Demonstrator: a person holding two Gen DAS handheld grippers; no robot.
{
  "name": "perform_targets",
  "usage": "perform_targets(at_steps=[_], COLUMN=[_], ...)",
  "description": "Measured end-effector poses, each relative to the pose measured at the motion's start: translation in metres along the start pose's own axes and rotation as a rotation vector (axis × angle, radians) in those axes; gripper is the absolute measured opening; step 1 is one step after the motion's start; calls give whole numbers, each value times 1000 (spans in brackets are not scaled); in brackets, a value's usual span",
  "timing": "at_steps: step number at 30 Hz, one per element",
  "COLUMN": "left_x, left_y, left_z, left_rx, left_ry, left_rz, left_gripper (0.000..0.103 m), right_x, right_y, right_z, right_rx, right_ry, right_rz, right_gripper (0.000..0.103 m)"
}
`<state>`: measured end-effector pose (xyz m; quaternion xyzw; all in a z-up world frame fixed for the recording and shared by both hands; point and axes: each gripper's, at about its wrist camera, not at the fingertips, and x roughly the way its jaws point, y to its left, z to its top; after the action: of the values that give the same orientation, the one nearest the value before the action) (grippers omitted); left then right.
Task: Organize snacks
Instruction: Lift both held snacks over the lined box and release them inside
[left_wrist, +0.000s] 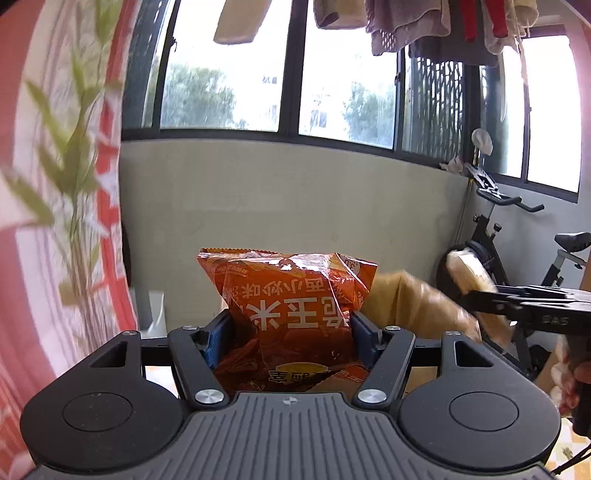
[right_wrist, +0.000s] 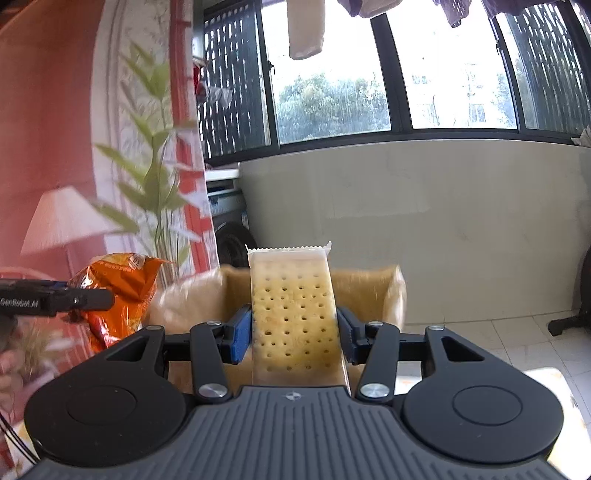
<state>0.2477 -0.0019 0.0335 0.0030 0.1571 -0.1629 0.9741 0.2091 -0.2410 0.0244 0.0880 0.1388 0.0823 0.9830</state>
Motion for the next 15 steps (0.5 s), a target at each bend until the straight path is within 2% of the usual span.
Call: perform_targets(at_steps=[3, 6, 10, 15], left_x=[20, 51, 92, 124], left_y=[-6, -10, -11, -15], left_z=[19, 28, 25, 12], left_rx=[-6, -11, -7, 23], left_ry=[-10, 17, 82, 159], left_rz=[-16, -6, 19, 33], left_gripper=[69, 69, 69, 69], right_x=[30, 64, 95, 106], right_y=[-4, -12, -19, -25], right_z=[13, 17, 10, -1], right_rx=[-13, 11, 22, 4], right_ry=[11, 46, 118, 176], right_rz=[-17, -46, -107, -154], right_gripper=[50, 50, 50, 50])
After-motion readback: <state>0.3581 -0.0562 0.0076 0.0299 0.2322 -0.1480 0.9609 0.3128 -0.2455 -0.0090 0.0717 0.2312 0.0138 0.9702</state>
